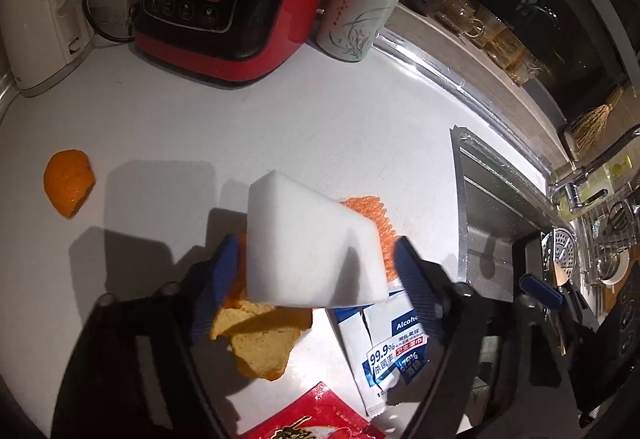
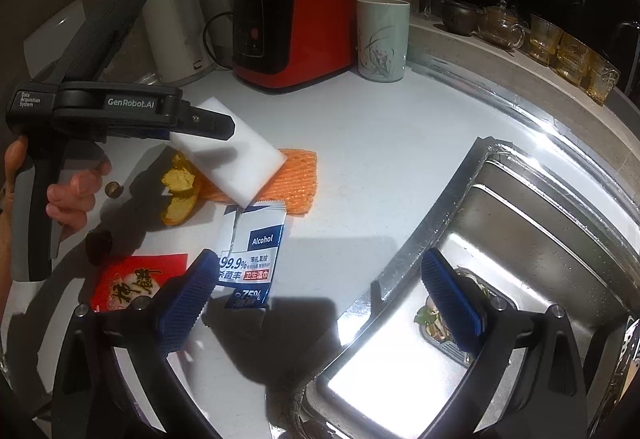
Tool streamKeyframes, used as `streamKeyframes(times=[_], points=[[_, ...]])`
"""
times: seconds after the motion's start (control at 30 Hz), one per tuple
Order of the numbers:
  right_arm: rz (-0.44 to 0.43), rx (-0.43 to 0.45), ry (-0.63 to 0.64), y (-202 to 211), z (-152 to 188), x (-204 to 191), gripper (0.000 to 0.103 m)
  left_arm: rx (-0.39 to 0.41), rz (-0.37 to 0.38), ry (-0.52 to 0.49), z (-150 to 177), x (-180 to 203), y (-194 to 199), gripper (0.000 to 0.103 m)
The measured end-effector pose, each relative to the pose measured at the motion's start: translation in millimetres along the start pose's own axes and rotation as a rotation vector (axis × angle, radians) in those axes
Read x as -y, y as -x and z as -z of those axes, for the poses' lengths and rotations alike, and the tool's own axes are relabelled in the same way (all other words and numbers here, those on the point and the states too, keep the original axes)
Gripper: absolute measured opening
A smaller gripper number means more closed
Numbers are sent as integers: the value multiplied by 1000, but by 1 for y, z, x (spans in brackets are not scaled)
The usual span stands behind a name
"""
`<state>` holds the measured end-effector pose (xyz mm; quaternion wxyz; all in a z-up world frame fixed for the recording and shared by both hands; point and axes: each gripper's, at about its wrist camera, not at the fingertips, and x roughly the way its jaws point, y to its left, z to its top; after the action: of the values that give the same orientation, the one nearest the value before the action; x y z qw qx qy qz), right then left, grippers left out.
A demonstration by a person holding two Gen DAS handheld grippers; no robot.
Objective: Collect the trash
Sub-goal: 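Grasp the white foam block with the left gripper while the right gripper grasps the alcohol wipes packet, then carry the foam block and wipes packet down over the bin and open both grippers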
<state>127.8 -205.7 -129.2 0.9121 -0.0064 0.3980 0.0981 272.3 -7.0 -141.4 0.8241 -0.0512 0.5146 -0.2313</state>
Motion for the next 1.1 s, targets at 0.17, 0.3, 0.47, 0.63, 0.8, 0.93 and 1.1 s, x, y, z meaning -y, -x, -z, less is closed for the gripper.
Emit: streamKeyframes(times=[0.17, 0.3, 0.47, 0.63, 0.8, 0.93, 1.1], points=[[-12, 10, -22, -1, 0, 3, 100, -19, -15, -12, -2, 4, -1, 35], [-23, 9, -13, -4, 0, 2, 100, 12, -14, -23, 0, 8, 12, 28], [-77, -45, 2, -24, 2, -2, 90, 71, 11, -45, 1, 18, 43, 20], [-109, -126, 1, -54, 1, -11, 66, 120, 27, -74, 4, 27, 67, 19], [-133, -174, -18, -72, -1, -17, 25, 128, 25, -104, 13, 30, 74, 19], [-169, -163, -32, -67, -3, -22, 4, 128, 32, -103, 23, 26, 80, 19], [-147, -120, -31, -41, -4, -35, 3, 144, 38, -115, 36, 22, 98, 19]])
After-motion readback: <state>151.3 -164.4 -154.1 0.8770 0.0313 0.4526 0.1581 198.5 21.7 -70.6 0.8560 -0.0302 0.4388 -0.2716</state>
